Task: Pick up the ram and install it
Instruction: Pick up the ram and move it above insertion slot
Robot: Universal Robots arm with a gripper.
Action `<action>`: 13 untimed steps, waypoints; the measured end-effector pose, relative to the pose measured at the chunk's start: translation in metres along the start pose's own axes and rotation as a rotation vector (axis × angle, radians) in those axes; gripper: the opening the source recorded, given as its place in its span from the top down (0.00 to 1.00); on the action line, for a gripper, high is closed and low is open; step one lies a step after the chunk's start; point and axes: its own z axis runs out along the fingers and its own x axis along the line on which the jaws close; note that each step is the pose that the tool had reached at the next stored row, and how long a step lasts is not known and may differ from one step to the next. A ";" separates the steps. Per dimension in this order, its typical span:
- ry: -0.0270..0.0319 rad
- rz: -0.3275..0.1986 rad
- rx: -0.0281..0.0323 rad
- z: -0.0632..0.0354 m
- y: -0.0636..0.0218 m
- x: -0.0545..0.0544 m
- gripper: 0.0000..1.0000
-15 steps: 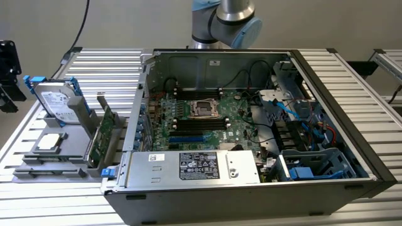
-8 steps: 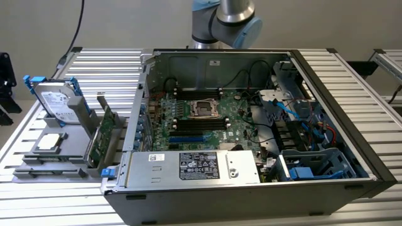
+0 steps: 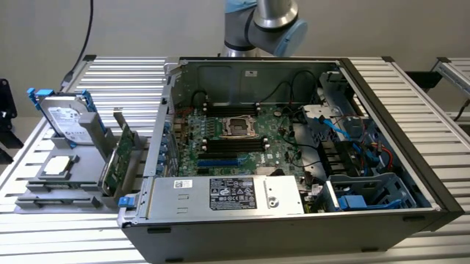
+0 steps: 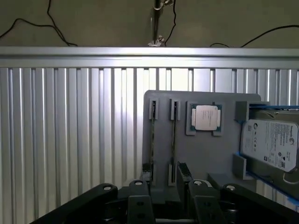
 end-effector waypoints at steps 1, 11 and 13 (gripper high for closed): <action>-0.0002 0.000 0.0001 0.0019 -0.0001 0.002 0.64; -0.0001 0.000 -0.0001 0.0194 -0.0106 0.011 0.64; -0.0003 -0.001 0.0001 0.0231 -0.0136 0.012 0.64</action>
